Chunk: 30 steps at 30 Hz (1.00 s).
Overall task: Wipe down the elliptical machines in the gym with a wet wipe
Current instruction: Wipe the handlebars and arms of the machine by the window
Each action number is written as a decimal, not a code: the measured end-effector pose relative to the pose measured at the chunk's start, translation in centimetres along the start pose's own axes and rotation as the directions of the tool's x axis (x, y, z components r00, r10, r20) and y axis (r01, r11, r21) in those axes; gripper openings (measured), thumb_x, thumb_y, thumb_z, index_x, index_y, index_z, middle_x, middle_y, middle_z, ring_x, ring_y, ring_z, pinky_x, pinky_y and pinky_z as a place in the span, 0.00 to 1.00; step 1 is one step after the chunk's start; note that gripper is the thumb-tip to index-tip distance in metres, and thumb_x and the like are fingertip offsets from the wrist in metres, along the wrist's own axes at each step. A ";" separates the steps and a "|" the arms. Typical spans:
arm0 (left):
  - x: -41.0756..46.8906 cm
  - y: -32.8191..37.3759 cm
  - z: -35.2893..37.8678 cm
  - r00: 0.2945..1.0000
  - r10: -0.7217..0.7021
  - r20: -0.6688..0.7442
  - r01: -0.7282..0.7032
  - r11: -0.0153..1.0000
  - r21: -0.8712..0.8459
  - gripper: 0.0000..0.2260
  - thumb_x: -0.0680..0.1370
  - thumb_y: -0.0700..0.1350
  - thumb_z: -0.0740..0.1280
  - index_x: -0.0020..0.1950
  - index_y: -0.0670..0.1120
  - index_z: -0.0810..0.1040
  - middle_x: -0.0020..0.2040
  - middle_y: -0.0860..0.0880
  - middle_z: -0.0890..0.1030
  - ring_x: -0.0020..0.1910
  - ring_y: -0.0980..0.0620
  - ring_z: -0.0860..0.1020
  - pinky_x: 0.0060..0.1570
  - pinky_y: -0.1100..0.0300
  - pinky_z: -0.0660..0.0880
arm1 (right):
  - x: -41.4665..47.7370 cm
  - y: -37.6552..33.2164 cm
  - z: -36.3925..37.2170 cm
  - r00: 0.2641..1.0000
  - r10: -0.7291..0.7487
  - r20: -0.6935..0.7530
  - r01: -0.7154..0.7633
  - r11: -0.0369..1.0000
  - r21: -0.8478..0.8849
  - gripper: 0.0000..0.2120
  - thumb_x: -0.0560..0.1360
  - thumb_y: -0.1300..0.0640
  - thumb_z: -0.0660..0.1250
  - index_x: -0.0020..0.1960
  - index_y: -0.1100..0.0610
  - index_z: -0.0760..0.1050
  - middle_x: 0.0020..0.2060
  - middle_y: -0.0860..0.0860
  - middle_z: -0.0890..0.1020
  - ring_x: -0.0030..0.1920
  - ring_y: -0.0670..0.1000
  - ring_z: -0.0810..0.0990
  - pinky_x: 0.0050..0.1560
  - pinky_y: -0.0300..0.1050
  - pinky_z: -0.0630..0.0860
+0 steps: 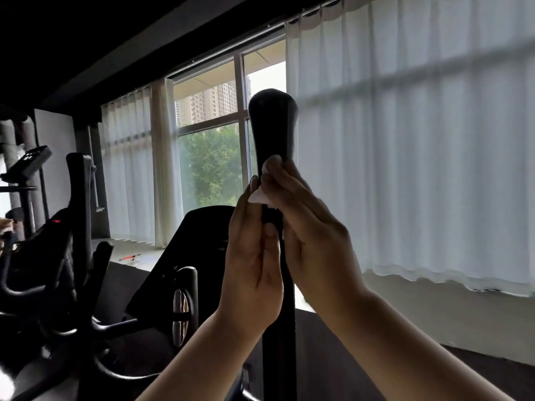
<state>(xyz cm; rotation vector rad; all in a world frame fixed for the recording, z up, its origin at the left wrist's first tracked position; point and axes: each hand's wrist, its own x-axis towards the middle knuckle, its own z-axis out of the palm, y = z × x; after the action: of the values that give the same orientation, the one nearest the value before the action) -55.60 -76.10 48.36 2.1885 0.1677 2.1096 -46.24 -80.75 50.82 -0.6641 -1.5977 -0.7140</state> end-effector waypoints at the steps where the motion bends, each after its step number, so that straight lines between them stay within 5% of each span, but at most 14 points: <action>1: -0.1 0.0 0.0 1.000 -0.003 -0.001 0.003 1.000 -0.015 0.20 0.84 0.33 0.54 0.76 0.33 0.65 0.75 0.40 0.70 0.77 0.44 0.68 0.76 0.47 0.65 | -0.7 -0.1 0.1 1.000 0.001 0.010 -0.001 1.000 0.011 0.16 0.83 0.62 0.60 0.69 0.63 0.74 0.73 0.58 0.72 0.77 0.55 0.67 0.76 0.47 0.66; 12: -2.8 -0.4 -0.5 0.999 -0.009 0.038 0.008 1.000 0.020 0.20 0.84 0.34 0.55 0.77 0.34 0.64 0.77 0.41 0.68 0.78 0.45 0.65 0.77 0.51 0.62 | -2.9 -0.2 0.0 0.999 -0.041 0.009 0.041 0.997 -0.061 0.16 0.82 0.65 0.62 0.69 0.66 0.75 0.71 0.59 0.74 0.75 0.55 0.69 0.74 0.50 0.69; 17: -5.0 -0.8 -0.7 0.997 -0.061 0.050 0.063 0.997 -0.036 0.19 0.84 0.34 0.54 0.75 0.32 0.66 0.74 0.39 0.72 0.76 0.43 0.69 0.74 0.43 0.67 | -5.7 -0.6 0.0 0.992 -0.076 0.097 0.082 0.994 -0.066 0.16 0.80 0.69 0.66 0.67 0.66 0.76 0.70 0.59 0.75 0.75 0.55 0.70 0.74 0.51 0.69; 20: -5.9 -0.6 -0.7 0.997 -0.061 0.051 0.061 0.998 -0.008 0.20 0.84 0.36 0.54 0.76 0.33 0.65 0.75 0.41 0.70 0.77 0.47 0.67 0.76 0.51 0.64 | -4.6 -0.2 -0.6 0.996 -0.078 0.034 0.082 0.985 -0.152 0.16 0.81 0.68 0.66 0.67 0.66 0.76 0.68 0.59 0.76 0.72 0.57 0.73 0.71 0.53 0.73; 26: -7.8 -0.7 -0.7 0.993 -0.099 0.069 0.107 0.986 -0.125 0.19 0.82 0.30 0.55 0.73 0.29 0.67 0.71 0.36 0.74 0.73 0.39 0.71 0.71 0.38 0.69 | -8.8 -1.9 0.4 0.999 -0.053 0.000 0.051 0.963 -0.266 0.13 0.81 0.61 0.68 0.65 0.60 0.80 0.62 0.55 0.81 0.63 0.54 0.78 0.61 0.49 0.78; 30: -9.7 -0.8 -0.7 0.988 -0.125 0.090 0.134 0.985 -0.105 0.19 0.83 0.33 0.54 0.75 0.30 0.65 0.73 0.37 0.72 0.75 0.40 0.70 0.74 0.43 0.67 | -9.0 -1.9 -0.1 1.000 -0.022 0.014 0.026 0.942 -0.336 0.12 0.81 0.64 0.69 0.64 0.61 0.81 0.58 0.57 0.82 0.57 0.60 0.80 0.65 0.41 0.71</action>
<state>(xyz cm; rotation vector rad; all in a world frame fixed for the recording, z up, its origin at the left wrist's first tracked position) -56.69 -76.71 38.72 2.1353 0.1765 1.9089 -46.40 -82.33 41.75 -0.8977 -1.5077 -1.0165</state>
